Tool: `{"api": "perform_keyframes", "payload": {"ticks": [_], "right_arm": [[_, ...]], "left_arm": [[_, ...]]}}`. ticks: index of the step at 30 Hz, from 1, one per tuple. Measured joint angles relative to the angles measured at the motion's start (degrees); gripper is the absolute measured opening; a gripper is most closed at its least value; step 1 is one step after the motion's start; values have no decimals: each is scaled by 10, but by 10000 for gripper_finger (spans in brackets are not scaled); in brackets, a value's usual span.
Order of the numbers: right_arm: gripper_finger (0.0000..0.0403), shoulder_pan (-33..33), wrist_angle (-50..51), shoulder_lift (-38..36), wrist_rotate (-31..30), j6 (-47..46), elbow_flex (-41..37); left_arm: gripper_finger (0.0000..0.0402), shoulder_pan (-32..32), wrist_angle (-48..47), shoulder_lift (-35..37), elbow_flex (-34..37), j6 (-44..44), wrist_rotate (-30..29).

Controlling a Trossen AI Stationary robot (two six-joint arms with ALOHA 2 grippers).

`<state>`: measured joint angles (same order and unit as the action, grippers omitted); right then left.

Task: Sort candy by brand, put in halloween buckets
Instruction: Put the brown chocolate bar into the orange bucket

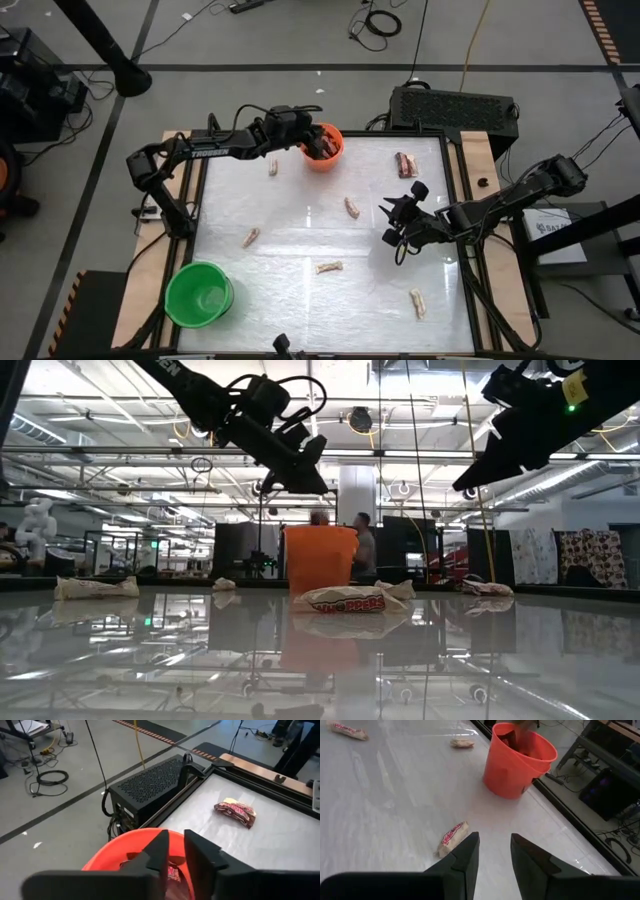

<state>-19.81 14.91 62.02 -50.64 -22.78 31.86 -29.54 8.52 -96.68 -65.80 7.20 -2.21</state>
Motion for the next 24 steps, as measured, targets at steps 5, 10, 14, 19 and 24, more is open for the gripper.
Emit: {"api": "perform_keyframes", "payload": {"ticks": [5, 10, 14, 19, 24], "right_arm": [[105, 0, -3, 0, -1, 13, 0], [105, 0, -3, 0, -3, 26, 0], [105, 0, -3, 0, -3, 27, 0], [105, 0, -2, 0, -2, 42, 0], [105, -8, 27, -9, 0, 53, 0]], "left_arm": [[121, 4, 0, 0, 0, 0, -17], [154, 10, 6, 0, 0, 0, -17], [159, 24, 36, 0, 0, 0, -17], [159, 54, 91, 0, 0, -26, 3], [160, 98, 92, -20, -29, -86, 26]]}}
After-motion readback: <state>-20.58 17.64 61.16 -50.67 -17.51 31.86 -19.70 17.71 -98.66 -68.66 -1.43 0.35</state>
